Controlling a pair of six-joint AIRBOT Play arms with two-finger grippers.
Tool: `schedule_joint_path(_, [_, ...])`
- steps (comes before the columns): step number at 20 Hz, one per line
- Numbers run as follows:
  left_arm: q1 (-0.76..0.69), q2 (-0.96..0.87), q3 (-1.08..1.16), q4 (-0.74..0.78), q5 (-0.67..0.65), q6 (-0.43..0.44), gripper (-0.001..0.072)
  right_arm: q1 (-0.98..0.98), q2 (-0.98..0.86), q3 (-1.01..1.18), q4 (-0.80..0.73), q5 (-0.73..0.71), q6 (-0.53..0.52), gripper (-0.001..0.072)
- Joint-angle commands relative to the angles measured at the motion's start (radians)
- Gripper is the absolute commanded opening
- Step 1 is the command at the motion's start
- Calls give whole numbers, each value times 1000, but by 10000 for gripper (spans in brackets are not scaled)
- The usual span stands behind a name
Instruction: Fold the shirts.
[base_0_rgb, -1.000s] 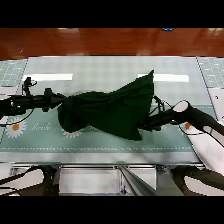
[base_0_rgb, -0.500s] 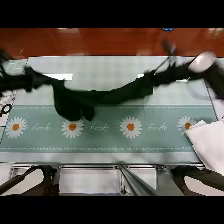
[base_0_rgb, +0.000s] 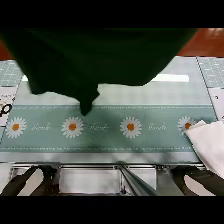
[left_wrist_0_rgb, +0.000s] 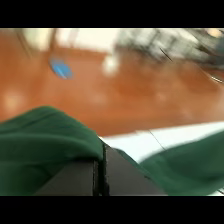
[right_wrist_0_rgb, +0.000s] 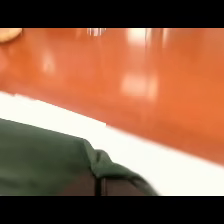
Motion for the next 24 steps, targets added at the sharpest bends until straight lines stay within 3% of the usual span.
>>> schedule_joint_path(1, [1,88,204,153,41,-61,24,-2,137,49,-57,22,-22,21])
schedule_joint_path(6, [1,223,269,309,123,-67,24,-2,261,49,-125,78,-22,21])
schedule_joint_path(12, [1,256,169,340,-160,-151,24,-2,284,-62,-149,259,0,21])
schedule_joint_path(14, [1,241,35,339,-151,-150,24,-2,279,-178,-149,248,1,21])
schedule_joint_path(20, [-67,4,-267,223,-101,-37,24,-2,119,-457,-165,137,-45,19])
schedule_joint_path(24, [-214,-303,-289,224,111,23,24,-28,-161,-465,-222,-44,-34,19])
